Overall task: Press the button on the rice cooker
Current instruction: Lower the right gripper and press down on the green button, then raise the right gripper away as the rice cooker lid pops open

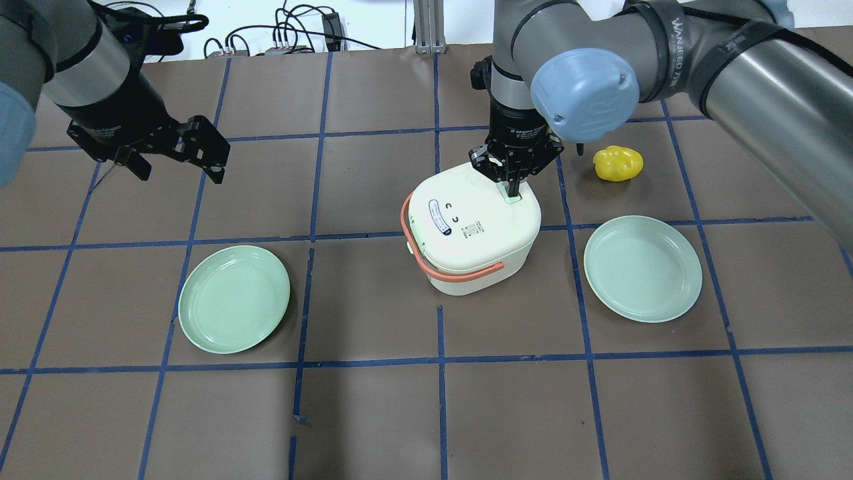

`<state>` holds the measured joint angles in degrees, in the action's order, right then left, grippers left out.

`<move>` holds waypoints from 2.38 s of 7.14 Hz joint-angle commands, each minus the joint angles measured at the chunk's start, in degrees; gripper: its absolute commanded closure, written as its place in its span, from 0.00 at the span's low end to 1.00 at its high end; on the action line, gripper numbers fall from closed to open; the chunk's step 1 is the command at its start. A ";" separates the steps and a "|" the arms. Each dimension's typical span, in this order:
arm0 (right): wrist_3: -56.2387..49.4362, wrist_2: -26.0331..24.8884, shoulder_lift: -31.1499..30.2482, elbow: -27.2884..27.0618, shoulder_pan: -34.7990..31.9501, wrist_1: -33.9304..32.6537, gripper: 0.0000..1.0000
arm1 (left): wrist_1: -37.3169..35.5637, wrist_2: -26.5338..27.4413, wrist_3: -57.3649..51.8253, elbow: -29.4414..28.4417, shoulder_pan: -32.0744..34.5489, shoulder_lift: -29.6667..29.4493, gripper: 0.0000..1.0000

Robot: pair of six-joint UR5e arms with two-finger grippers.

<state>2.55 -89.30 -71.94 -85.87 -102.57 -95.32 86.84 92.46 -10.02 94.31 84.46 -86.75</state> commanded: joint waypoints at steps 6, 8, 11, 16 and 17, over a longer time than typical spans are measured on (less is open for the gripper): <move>0.88 -0.26 -4.69 8.05 1.66 3.28 0.00 | 0.00 0.00 0.00 0.00 0.00 0.00 0.00; -4.54 0.96 -6.10 11.86 9.19 8.02 0.00 | 0.00 0.00 0.00 0.00 0.00 0.00 0.00; -6.08 0.97 -6.99 9.32 9.93 7.61 0.00 | 0.00 0.00 0.00 0.00 0.00 0.00 0.00; -6.16 0.79 -7.51 7.64 10.11 7.34 0.00 | 0.00 0.00 0.00 0.00 0.00 0.00 0.00; -6.16 0.79 -7.43 7.56 10.11 7.34 0.00 | 0.00 0.00 0.00 0.00 0.00 0.00 0.00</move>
<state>-3.58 -88.50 -79.43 -78.23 -92.47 -87.97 86.83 92.46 -10.02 94.31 84.46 -86.75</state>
